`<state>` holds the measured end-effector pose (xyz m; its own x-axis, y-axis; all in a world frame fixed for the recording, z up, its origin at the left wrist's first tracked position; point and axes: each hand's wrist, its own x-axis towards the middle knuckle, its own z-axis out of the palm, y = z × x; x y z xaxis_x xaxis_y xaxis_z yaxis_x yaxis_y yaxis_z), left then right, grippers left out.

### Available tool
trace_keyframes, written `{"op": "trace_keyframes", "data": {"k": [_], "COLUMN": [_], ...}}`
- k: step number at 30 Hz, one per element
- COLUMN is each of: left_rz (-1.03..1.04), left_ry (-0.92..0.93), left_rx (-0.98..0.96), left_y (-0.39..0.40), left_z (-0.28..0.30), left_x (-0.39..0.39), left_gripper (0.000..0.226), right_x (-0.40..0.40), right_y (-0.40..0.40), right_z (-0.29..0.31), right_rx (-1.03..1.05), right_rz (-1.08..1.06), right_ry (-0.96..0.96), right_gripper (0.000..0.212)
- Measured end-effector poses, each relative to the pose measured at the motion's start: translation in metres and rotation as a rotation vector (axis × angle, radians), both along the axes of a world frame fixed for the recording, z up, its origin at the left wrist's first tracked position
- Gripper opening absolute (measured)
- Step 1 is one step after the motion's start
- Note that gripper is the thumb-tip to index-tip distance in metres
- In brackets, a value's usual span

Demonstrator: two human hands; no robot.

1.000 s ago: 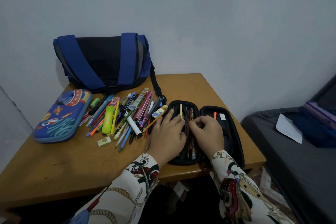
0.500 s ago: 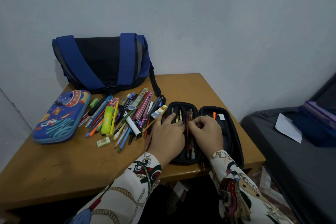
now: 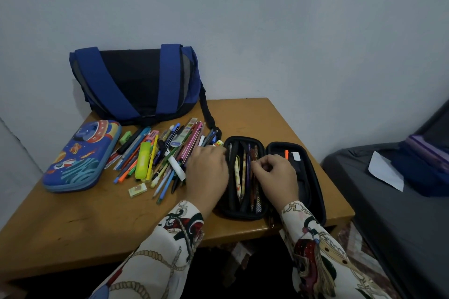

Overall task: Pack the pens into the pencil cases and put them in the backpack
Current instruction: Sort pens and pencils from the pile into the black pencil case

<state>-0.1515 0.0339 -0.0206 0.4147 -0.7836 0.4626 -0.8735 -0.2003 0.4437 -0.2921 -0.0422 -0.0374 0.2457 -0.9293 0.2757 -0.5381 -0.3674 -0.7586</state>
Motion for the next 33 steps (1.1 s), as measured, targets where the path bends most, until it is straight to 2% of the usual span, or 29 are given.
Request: {"op": "trace_keyframes", "data": {"k": [3, 5, 8, 13, 20, 26, 33], "left_rz": [0.186, 0.219, 0.205, 0.213, 0.027, -0.038, -0.098], "left_ry": [-0.117, -0.205, -0.258, -0.215, 0.138, 0.112, -0.013], "left_rx": [0.169, 0.291, 0.367, 0.346, 0.192, 0.253, 0.274], "left_y": [0.003, 0.004, 0.004, 0.002, 0.006, 0.004, -0.006], "left_z": [0.006, 0.006, 0.002, 0.003, 0.013, 0.007, 0.001], "left_x": [0.018, 0.024, 0.027, 0.024, 0.004, -0.023, -0.029], "left_gripper": [0.021, 0.021, 0.022, 0.025, 0.025, 0.021, 0.033], "right_x": [0.0, 0.0, 0.0, 0.0, 0.0, 0.001, 0.001], "right_y": [-0.001, -0.001, -0.001, -0.001, -0.002, -0.001, -0.001], "right_z": [-0.001, -0.001, 0.0, -0.001, -0.002, -0.002, -0.002], "right_rx": [0.0, 0.003, 0.008, -0.001, -0.008, -0.019, -0.017], "right_rz": [0.005, 0.009, 0.007, 0.004, 0.001, -0.005, 0.002], "right_ry": [-0.007, -0.008, -0.011, -0.007, -0.006, 0.009, 0.008], "right_gripper": [0.026, 0.027, 0.027, 0.027, 0.027, 0.026, 0.025]}}
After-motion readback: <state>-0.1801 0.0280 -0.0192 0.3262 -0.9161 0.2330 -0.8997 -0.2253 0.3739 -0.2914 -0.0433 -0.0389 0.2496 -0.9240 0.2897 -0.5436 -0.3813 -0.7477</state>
